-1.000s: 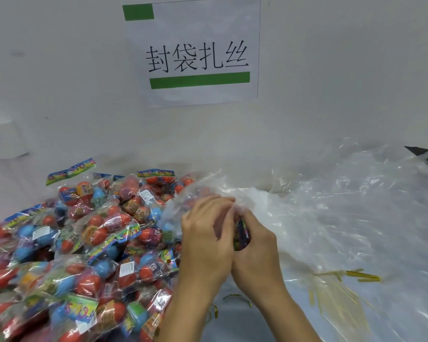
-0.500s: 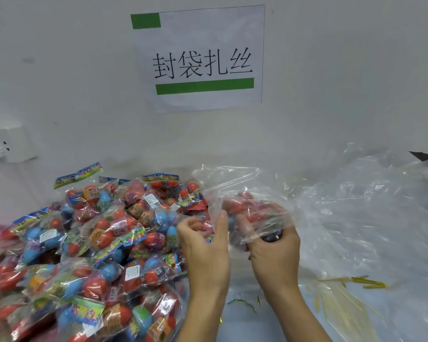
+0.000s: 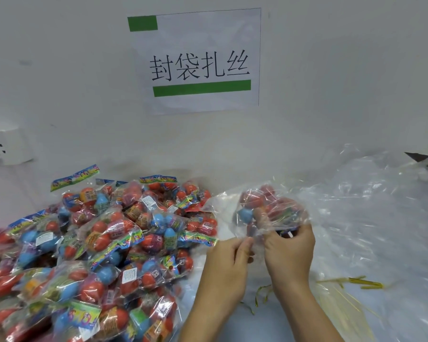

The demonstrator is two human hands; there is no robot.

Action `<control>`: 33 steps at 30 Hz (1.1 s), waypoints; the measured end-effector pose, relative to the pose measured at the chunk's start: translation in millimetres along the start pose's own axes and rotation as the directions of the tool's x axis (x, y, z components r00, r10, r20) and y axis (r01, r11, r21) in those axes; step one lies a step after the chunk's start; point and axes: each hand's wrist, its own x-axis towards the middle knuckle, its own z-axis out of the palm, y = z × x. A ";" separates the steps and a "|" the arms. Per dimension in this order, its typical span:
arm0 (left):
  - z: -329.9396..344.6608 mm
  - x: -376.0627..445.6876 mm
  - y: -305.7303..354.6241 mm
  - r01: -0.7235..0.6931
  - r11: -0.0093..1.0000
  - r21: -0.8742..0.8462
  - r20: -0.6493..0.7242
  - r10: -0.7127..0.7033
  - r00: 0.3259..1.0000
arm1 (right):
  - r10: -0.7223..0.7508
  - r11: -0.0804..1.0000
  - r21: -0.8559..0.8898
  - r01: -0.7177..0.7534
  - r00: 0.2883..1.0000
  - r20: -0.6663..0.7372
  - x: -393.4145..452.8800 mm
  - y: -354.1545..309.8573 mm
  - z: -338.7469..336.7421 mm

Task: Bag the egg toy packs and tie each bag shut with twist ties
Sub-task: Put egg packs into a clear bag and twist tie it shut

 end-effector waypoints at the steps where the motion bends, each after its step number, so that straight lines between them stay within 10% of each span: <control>1: -1.6 -0.9 0.7 -0.031 0.998 0.048 -0.084 0.035 0.996 | -0.011 1.000 -0.005 0.011 1.000 0.003 0.3 -1.5 -0.3; 5: -11.3 -1.6 13.1 -0.188 0.960 0.209 -0.397 0.259 0.880 | -0.009 1.000 -0.017 0.010 0.999 0.049 -2.6 -1.5 0.6; 10: -5.6 0.0 18.1 -0.236 0.947 0.216 -0.122 0.266 0.956 | -0.001 0.998 -0.054 0.012 0.981 0.196 -17.1 5.6 12.1; 17: -3.7 -2.8 23.3 -0.436 0.833 0.340 -0.247 0.527 0.813 | -0.174 0.924 -0.264 0.276 0.920 0.351 -29.4 2.4 18.9; 20: -5.6 -1.2 21.4 -0.498 0.795 0.347 -0.162 0.574 0.803 | 0.029 0.921 -0.364 0.137 0.909 0.415 -25.7 4.4 5.4; 24: -8.6 -6.1 22.2 -0.459 0.853 0.248 -0.092 0.492 0.866 | 0.171 0.896 -0.444 0.028 0.900 0.402 -18.7 7.8 -5.4; 30: -6.8 -2.8 17.3 -0.094 0.989 -0.113 -0.515 0.023 0.857 | -0.029 0.944 -0.315 0.100 0.975 0.220 -11.5 -0.7 9.9; 33: -4.3 1.1 6.4 0.162 0.945 -0.284 -0.286 -0.245 0.926 | -0.010 0.957 -0.286 0.051 0.990 0.143 -8.6 4.9 8.7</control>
